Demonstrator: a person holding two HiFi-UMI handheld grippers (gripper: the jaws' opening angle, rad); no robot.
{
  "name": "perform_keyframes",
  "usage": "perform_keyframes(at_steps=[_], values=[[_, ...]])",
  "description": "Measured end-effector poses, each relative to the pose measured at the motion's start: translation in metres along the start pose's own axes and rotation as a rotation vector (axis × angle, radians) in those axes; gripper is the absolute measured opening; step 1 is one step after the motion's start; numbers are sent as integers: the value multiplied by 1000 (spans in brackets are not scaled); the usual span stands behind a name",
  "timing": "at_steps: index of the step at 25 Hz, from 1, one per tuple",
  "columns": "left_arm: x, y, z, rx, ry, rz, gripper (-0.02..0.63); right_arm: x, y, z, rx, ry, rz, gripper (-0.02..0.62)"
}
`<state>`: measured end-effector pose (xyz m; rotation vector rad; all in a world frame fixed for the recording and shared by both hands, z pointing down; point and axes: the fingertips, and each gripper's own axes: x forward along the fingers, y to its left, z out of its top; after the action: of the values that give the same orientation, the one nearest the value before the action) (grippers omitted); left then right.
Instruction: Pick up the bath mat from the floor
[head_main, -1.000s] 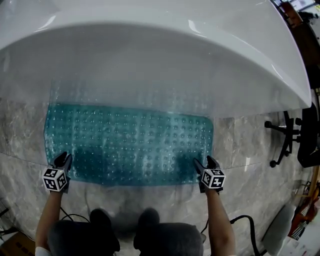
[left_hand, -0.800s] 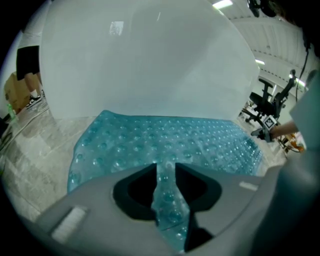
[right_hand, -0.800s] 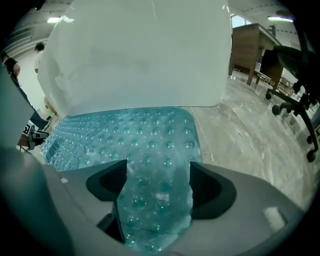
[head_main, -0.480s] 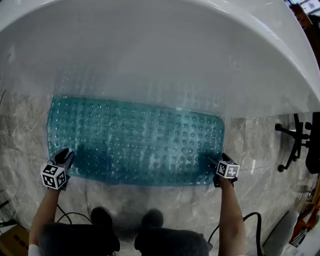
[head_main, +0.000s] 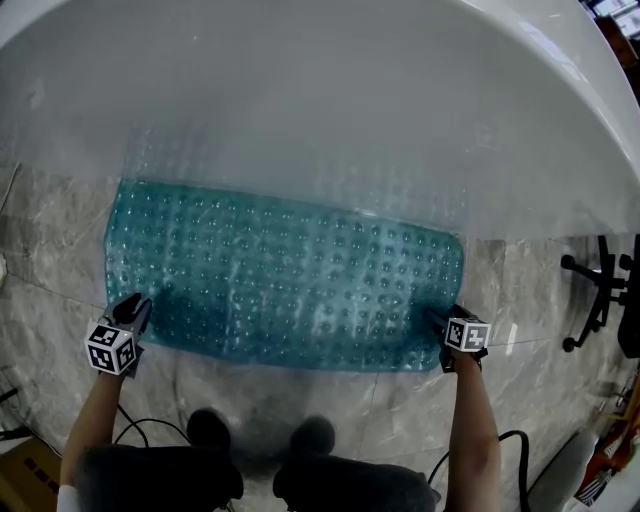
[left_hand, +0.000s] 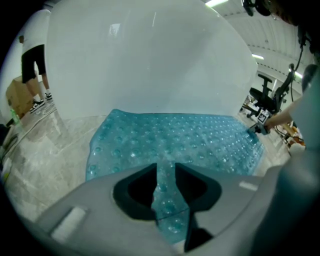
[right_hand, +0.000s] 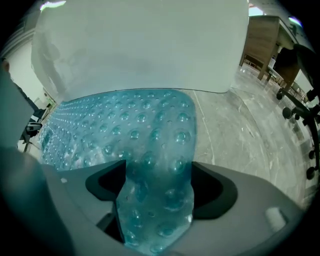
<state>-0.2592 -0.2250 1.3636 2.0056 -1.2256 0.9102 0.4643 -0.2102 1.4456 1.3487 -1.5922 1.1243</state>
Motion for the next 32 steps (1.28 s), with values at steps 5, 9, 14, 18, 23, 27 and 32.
perform_keyframes(at_steps=[5, 9, 14, 18, 23, 27, 32], values=[[-15, 25, 3, -9, -13, 57, 117, 11, 28, 2, -8, 22, 66, 294], [-5, 29, 5, -17, -12, 61, 129, -14, 37, 3, -98, 84, 46, 133], [-20, 78, 12, -22, -2, 174, 178, -11, 49, -1, -85, 62, 62, 49], [-5, 120, 5, -60, 67, 229, 311, -18, 48, -4, -43, 36, 77, 41], [31, 139, -6, -109, 169, 160, 488, -19, 54, -8, -39, 28, 86, 44], [53, 140, -5, -76, 224, 134, 535, -17, 59, -8, -35, 22, 99, 46], [58, 135, -6, -81, 222, 115, 512, -14, 58, -9, -29, 6, 99, 46]])
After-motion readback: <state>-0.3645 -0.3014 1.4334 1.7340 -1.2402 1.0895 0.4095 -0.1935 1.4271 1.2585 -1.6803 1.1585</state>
